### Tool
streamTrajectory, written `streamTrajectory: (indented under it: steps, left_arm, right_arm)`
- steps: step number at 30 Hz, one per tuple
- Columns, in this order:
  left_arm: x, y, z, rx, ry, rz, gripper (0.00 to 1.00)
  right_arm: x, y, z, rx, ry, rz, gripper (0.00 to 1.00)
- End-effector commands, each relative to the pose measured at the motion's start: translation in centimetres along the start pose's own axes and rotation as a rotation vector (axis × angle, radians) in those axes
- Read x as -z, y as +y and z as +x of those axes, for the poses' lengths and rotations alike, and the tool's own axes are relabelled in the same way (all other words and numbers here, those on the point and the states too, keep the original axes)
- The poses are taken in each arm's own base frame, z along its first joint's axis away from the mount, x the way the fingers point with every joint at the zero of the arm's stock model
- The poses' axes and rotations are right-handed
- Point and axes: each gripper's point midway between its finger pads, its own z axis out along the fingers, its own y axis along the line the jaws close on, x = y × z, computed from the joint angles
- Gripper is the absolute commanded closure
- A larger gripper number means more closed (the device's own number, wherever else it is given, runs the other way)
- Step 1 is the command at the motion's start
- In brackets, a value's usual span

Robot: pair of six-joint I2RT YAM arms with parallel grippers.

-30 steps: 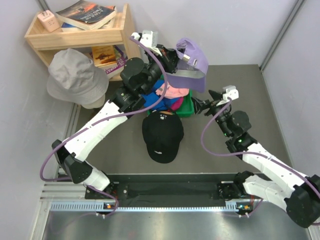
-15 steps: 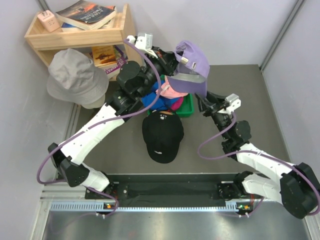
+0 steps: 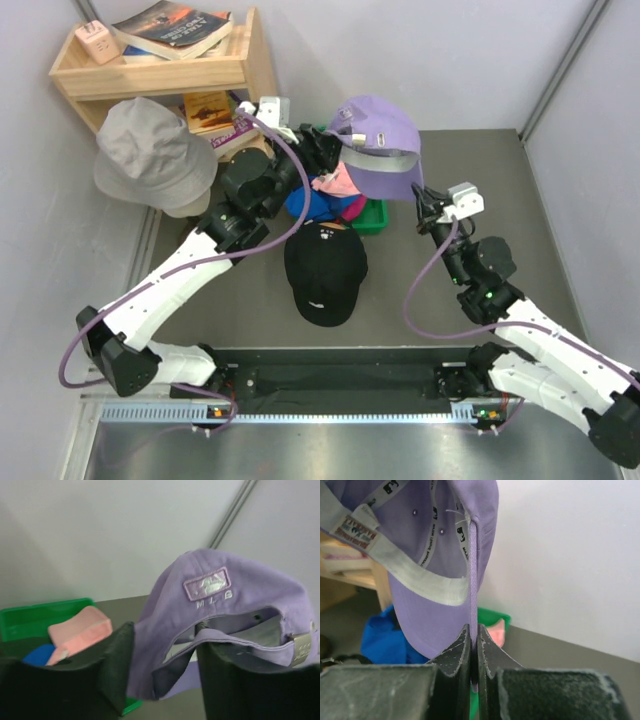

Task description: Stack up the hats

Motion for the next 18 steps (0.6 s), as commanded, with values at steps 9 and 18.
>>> streamTrajectory:
  steps: [9, 18]
  left_arm:
    - [7.2, 7.1, 6.8, -0.126, 0.201, -0.195, 0.14]
    - [13.4, 10.7, 9.3, -0.083, 0.230, -0.320, 0.14]
  right_arm:
    - [4.0, 1.4, 3.9, 0.308, 0.270, 0.258, 1.00]
    - [6.7, 4.1, 4.6, 0.303, 0.231, 0.250, 1.00]
